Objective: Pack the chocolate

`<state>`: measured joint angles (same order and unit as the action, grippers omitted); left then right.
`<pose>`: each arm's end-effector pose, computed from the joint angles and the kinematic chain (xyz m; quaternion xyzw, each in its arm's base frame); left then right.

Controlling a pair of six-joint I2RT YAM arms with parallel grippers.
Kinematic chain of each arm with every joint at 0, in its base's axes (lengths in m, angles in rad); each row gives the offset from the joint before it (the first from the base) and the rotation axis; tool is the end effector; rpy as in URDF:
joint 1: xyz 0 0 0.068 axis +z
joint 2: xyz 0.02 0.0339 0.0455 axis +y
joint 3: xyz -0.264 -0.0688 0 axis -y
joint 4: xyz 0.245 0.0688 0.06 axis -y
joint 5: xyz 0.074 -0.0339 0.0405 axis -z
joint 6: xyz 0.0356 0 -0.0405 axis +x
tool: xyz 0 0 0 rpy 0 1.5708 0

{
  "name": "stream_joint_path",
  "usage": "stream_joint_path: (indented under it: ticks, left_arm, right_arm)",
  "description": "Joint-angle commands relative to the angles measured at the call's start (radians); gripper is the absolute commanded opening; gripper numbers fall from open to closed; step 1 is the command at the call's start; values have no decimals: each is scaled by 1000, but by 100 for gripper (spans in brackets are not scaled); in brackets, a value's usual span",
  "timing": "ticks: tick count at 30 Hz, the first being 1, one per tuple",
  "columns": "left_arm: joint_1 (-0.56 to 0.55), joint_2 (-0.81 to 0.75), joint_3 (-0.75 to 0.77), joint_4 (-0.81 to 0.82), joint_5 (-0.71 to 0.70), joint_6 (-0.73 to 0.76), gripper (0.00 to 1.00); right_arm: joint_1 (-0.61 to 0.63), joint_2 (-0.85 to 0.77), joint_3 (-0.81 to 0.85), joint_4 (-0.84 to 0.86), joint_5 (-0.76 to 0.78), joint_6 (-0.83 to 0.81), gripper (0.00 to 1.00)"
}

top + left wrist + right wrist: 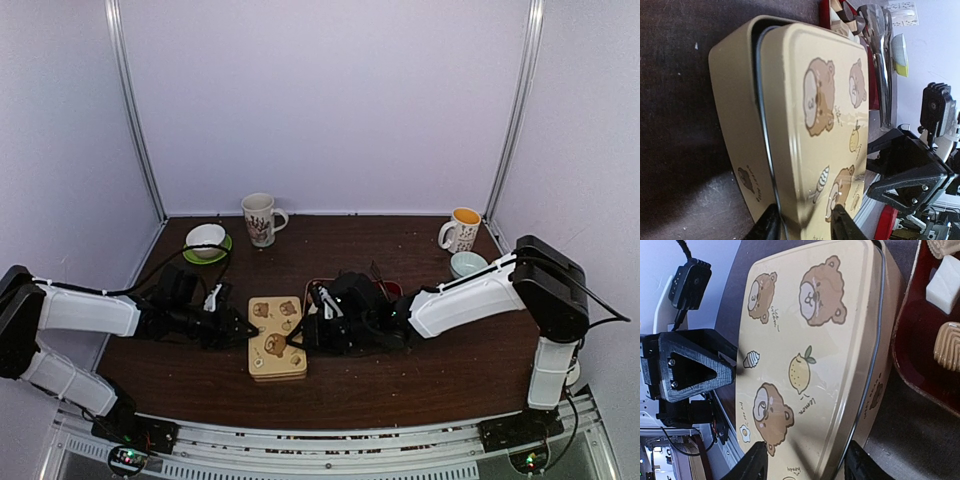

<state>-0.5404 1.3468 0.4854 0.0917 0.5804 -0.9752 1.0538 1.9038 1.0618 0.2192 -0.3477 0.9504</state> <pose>0.1966 -0.1407 0.1519 -0.0814 0.8856 -0.4482 0.0903 0.1879 0.3550 0.1575 -0.1241 0.8711 0.4617 0.1124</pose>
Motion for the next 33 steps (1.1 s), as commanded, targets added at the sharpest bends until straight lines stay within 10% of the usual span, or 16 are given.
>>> stream_joint_path:
  ticks: [1, 33]
  left_arm:
    - [-6, -25, 38, 55, 55, -6, 36]
    - [-39, -51, 86, 73, 137, -43, 33]
  right_arm:
    - [1, -33, -5, 60, -28, 1, 52]
    - [0, -50, 27, -9, -10, -56, 58]
